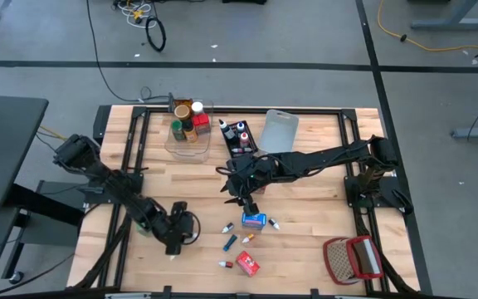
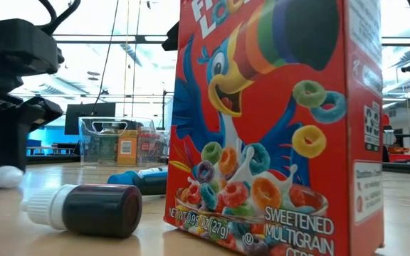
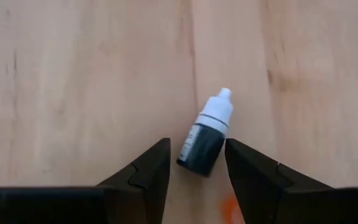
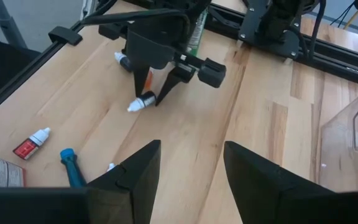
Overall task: Pick & Place Kitchen Items
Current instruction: Put the left black food coloring bottle into the black bin
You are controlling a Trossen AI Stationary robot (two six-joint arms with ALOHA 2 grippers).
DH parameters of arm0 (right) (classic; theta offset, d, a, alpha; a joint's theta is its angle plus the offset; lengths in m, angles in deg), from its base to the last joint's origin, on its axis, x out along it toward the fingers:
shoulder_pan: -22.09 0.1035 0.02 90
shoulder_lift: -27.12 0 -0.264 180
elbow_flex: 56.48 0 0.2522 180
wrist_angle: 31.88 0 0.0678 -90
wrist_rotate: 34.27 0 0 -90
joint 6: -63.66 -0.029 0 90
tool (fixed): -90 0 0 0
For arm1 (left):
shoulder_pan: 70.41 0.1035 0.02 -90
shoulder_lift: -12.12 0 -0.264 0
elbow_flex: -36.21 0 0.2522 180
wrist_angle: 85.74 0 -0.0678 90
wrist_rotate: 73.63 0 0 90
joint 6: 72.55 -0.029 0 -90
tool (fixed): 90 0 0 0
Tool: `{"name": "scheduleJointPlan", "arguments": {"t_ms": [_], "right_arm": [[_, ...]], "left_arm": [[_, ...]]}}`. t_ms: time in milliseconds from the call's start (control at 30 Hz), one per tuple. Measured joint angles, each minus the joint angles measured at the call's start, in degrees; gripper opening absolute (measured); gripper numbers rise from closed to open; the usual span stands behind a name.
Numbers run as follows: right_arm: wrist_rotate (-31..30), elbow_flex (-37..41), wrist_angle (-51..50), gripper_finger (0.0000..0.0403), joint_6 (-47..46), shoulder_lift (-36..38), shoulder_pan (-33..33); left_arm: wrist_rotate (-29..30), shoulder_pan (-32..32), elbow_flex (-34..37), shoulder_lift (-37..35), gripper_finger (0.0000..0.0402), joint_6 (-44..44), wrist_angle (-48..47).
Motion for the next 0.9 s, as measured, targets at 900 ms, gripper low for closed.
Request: {"name": "scheduleJointPlan", "arguments": {"t_ms": [900], "right_arm": [[0.07,0.00,-1.43,0.0188,-6.69,-0.02,0.05]], "left_arm": [[14.48,15.17,0.35,0.31,0.0098,-9.15,0.55]]}}
